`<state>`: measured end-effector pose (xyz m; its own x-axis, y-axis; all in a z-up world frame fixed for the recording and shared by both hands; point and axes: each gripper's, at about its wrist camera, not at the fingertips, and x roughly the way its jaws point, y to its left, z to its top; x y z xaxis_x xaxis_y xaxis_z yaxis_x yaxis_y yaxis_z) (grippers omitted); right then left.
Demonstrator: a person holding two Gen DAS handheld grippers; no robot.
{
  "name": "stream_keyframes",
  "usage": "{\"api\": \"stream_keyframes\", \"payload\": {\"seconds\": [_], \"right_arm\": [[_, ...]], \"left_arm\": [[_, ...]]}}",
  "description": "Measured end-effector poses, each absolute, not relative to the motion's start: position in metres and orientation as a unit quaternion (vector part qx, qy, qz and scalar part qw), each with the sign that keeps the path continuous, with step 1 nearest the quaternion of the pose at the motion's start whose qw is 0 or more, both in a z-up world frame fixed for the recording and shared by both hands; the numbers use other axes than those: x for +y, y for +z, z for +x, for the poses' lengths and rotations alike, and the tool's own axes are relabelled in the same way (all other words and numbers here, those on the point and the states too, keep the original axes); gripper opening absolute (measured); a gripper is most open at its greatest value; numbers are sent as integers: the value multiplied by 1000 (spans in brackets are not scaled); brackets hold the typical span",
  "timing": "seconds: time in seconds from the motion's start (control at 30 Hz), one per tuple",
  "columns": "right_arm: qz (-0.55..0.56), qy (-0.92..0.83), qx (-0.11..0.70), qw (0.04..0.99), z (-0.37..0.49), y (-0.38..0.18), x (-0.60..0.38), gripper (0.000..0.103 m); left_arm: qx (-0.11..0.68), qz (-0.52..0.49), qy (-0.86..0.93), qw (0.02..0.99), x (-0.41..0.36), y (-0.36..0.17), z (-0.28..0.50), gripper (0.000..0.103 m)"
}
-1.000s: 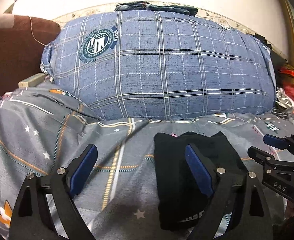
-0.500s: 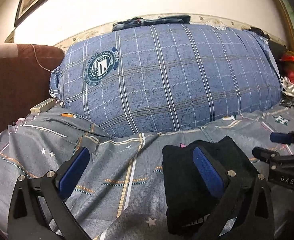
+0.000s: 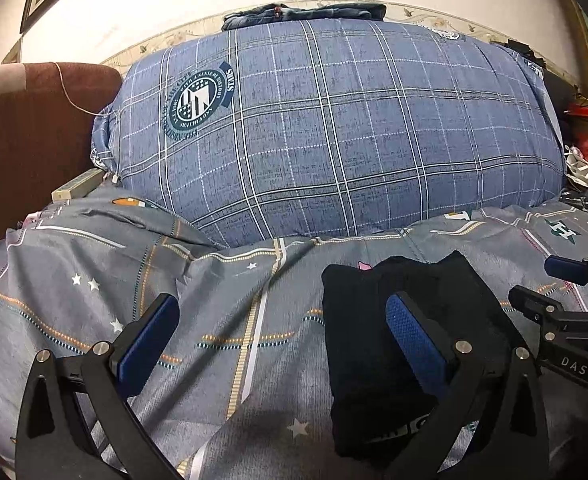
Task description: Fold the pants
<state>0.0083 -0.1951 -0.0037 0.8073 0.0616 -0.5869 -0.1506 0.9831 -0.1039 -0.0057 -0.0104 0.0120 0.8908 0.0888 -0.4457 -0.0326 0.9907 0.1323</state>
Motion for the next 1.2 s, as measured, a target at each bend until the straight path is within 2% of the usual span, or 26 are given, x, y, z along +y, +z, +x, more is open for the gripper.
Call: {"api": "stream_keyframes", "payload": {"seconds": [0.43,0.93,1.2], "right_arm": [[-73,58,304,948,7,-4,-195,61],[-72,61,302,949,7,-3,-194,61],[-58,60,277,957,2,5,-199,61]], "left_arm": [[264,20,31,964,1,7,3,103],[265,30,42,963,-6,8,2,103],[224,102,87,965,-24,12,-13,103]]}}
